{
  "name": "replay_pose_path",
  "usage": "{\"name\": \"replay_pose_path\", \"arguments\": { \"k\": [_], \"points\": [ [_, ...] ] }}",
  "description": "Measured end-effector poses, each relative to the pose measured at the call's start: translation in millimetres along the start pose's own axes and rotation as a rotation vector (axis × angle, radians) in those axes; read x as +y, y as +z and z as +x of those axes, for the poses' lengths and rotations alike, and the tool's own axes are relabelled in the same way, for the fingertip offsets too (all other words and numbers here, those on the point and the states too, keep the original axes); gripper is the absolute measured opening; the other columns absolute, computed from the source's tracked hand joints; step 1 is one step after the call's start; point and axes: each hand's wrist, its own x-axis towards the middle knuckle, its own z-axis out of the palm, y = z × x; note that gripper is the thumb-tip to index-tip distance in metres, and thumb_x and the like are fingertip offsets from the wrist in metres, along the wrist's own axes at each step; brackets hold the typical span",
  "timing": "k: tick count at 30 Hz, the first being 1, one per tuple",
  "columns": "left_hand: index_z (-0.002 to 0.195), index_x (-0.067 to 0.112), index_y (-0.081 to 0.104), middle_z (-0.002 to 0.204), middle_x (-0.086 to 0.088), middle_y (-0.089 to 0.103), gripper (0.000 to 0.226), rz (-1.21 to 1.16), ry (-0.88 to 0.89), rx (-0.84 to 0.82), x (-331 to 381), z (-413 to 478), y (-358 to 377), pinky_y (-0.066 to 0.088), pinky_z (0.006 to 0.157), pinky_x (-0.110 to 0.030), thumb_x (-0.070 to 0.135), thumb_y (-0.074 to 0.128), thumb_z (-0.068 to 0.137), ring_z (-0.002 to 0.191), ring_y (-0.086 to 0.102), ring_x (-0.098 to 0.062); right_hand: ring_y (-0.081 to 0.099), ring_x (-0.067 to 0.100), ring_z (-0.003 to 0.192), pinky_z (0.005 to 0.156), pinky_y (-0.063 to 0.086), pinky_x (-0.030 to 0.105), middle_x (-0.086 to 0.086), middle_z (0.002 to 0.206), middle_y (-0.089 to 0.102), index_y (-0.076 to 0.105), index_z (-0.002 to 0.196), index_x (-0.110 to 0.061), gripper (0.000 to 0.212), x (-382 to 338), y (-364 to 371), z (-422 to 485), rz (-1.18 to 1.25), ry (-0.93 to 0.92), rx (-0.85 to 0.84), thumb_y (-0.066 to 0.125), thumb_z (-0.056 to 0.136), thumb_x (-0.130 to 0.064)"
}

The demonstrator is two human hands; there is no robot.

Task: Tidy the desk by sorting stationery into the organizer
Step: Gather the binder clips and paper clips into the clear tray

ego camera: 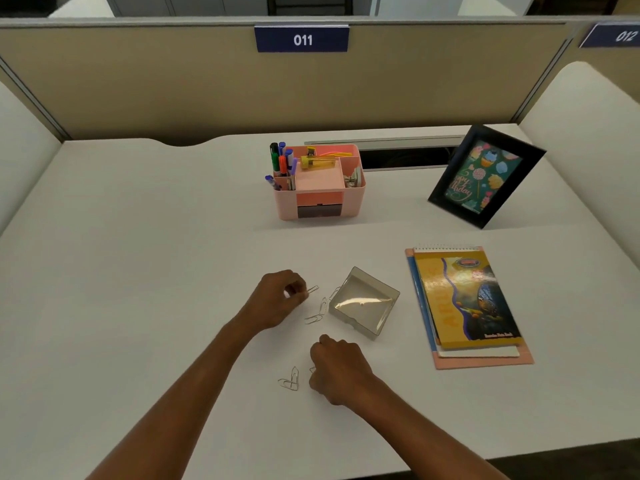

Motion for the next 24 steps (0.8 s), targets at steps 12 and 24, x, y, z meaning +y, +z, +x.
{"name": "replay_pose_path", "arguments": {
  "k": [12,24],
  "points": [
    [0.110,0.016,0.068,0.109,0.001,0.056,0.022,0.338,0.288,-0.177,63,26,44,0.043,0.079,-0.028,0.023,0.058,0.092,0.097,0.051,-0.017,0.052,0.016,0.072,0.059,0.040,0.025,0.000,0.080,0.053,0.052,0.083,-0.014,0.009,24,-2,-20,0.321,-0.031,0.079,0.056,0.091,-0.015],
    [0.097,0.014,0.069,0.078,0.003,0.068,0.013,-0.165,-0.151,0.108,37,-8,48,0.056,0.070,-0.038,0.015,0.064,0.085,0.066,0.065,-0.010,0.054,0.003,0.064,0.061,0.042,0.016,-0.012,0.078,0.063,0.067,0.084,-0.019,0.011,109,-62,-5,0.526,0.105,0.442,0.066,0.086,-0.008]
  ]
}}
